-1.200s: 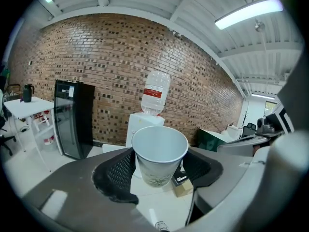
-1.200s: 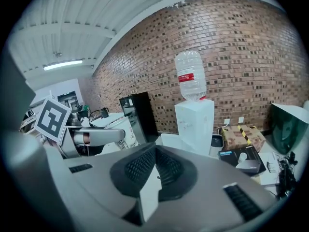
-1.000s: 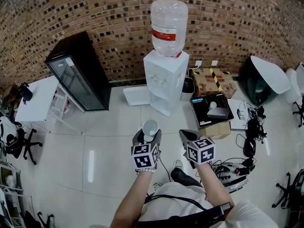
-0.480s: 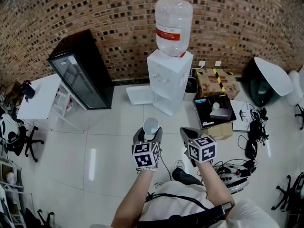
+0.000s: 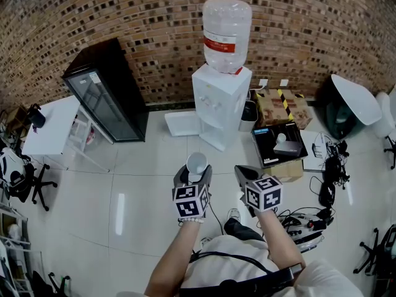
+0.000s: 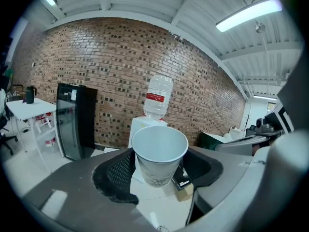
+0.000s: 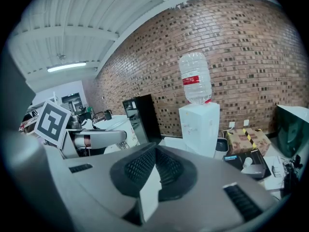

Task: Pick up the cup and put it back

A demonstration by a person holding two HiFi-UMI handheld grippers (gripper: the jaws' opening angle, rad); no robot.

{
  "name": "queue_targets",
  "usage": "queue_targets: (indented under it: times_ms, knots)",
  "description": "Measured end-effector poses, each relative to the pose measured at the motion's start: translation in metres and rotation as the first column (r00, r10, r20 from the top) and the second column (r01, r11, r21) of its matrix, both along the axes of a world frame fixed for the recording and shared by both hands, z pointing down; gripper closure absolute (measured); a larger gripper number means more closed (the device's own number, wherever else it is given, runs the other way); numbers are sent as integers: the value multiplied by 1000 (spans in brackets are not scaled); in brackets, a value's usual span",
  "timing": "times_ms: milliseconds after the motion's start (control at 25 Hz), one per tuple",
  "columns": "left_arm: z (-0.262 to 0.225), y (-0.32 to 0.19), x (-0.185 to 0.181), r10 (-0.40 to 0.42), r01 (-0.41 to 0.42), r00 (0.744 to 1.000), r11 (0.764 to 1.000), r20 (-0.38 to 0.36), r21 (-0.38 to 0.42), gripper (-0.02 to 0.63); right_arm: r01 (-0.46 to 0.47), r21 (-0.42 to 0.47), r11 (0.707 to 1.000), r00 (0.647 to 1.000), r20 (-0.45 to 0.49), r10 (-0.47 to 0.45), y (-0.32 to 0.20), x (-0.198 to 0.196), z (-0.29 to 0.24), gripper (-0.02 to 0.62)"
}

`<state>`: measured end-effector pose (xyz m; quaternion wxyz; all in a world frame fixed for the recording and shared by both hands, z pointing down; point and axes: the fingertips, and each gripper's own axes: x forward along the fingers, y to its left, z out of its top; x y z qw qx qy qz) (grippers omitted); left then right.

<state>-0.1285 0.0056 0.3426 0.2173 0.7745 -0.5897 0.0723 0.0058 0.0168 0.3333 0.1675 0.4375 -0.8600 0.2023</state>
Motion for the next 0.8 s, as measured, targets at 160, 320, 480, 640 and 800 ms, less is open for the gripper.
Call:
queue_targets:
  times_ms: [160, 320, 480, 640, 800]
  knots:
    - [-1, 3, 1, -2, 2, 1000, 1000, -2, 3, 291, 0, 4, 1000, 1000, 3, 0, 3, 1, -1, 584]
    - [-1, 6, 1, -3, 3, 1000, 1000, -11, 2, 291, -3, 4, 1000, 1000, 0, 3, 7, 2, -1, 584]
    - [-3, 9, 3, 0, 0, 1000, 1000, -9, 2, 291, -3, 0, 1000, 1000, -1, 3, 11, 3, -1, 584]
    - [-2, 14, 4, 1, -1, 1000, 1000, -8, -3, 291, -4, 0, 1000, 1000, 2, 4, 16, 4, -1, 584]
    - [-1, 20, 5, 3, -3, 1000, 1000, -7, -2, 291, -3, 2, 1000, 1000, 5, 3, 21, 3, -1, 584]
